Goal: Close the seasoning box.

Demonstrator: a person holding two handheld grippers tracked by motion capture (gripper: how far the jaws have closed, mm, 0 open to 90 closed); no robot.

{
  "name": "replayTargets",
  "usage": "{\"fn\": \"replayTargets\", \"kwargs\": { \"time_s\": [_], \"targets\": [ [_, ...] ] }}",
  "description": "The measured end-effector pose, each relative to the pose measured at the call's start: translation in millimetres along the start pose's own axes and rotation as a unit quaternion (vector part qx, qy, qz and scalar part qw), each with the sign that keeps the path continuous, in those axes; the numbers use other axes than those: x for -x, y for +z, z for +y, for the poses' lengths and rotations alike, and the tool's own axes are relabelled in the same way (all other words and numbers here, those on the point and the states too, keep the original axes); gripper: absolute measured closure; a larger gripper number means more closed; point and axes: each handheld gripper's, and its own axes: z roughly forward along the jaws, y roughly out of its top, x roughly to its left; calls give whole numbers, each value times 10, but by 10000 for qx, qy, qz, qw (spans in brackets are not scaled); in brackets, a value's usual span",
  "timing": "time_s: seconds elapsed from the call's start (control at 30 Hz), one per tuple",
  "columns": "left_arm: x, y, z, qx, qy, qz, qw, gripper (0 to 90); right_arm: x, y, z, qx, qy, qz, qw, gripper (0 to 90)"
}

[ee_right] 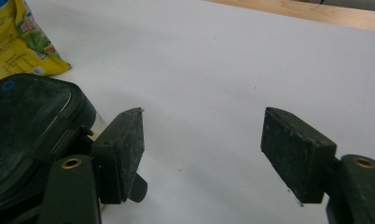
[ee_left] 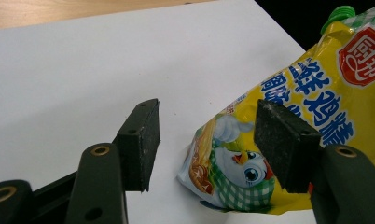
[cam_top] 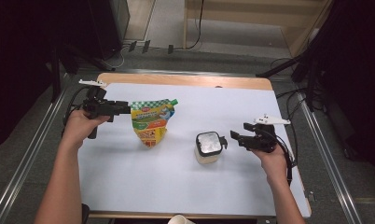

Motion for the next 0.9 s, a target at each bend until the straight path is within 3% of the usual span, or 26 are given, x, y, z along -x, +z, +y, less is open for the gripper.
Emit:
{"fn": "replayTargets", "kwargs": {
  "time_s": [0.1,0.17,0.37,0.5,0.9],
  "targets": [
    [-8,7,-5,-13,-27,-3,10000,414,17,16,-20,-41,38,-29,10000,293],
    [-16,12,-9,-27,-21,-3,10000,417,32,22,-33,-94,20,97,9999,249],
    [-31,27,-19,-49,-33,-22,10000,415,41,51,-52,-158,41,36,9999,252],
    [-59,39,-27,-84,-162,-80,9998,398,38,56,-56,-175,39,30,9998,252],
    [-139,47,-51,30,-86,165,9998,324,58,70,-76,-210,19,-11,9998,255]
  ]
}}
